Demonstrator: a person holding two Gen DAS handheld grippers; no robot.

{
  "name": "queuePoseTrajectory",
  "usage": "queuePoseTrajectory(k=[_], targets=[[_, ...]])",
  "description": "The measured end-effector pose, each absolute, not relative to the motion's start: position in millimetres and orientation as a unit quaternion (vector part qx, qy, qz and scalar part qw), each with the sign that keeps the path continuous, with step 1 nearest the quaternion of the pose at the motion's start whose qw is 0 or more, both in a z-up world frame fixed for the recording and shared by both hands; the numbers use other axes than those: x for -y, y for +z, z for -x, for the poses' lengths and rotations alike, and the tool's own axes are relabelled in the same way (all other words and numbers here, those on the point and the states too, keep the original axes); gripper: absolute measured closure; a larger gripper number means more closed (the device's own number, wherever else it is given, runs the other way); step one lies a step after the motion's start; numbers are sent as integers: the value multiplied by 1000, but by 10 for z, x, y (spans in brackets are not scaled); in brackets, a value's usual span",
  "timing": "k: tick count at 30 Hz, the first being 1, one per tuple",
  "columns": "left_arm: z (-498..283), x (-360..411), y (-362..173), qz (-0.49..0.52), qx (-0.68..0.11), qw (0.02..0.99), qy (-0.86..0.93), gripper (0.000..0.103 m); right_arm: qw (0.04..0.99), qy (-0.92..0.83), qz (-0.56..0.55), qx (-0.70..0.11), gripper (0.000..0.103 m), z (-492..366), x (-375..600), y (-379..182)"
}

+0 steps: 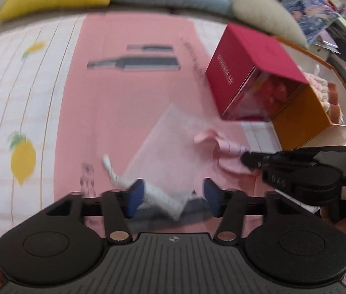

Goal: Organize soft objects
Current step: 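Lift the mesh bag with the left tool while the right tool holds the pink cloth, then carry the mesh bag and pink cloth into the white box and open both tools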

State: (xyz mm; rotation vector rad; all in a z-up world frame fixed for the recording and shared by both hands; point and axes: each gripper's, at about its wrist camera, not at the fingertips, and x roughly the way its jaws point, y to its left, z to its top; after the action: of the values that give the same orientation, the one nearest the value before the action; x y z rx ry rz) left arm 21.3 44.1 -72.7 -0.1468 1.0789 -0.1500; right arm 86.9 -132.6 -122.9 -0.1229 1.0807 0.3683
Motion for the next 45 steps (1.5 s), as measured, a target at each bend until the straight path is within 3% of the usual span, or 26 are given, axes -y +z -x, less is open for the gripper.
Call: queuePoseTrajectory(k=[1, 5, 15, 18, 22, 27, 29, 45], targets=[[-253, -427, -732, 51, -500, 861, -75, 20, 841, 174, 66, -508, 103, -862, 1330, -1239], [-462, -416, -956, -13, -502, 861, -88, 19, 836, 177, 93, -511, 103, -890, 1297, -1359], [-584, -454, -1245, 51, -535, 834, -128, 17, 833, 181, 87, -515, 101, -893, 1318, -1401], [-583, -338, -1239, 33, -530, 837, -133, 26, 834, 183, 95, -511, 101, -877, 1295, -1408], [-540, -157, -1243, -14, -520, 844, -132, 56, 835, 183, 93, -511, 101, -874, 1293, -1409], [-466, 20, -1259, -53, -510, 849, -128, 81, 835, 189, 122, -502, 102, -833, 1227, -1420], [-450, 53, -1260, -55, -509, 848, -136, 99, 835, 196, 156, -491, 103, -789, 1162, -1428], [-296, -189, -602, 38, -472, 874, -108, 101, 860, 213, 71, -459, 103, -777, 1412, -795]])
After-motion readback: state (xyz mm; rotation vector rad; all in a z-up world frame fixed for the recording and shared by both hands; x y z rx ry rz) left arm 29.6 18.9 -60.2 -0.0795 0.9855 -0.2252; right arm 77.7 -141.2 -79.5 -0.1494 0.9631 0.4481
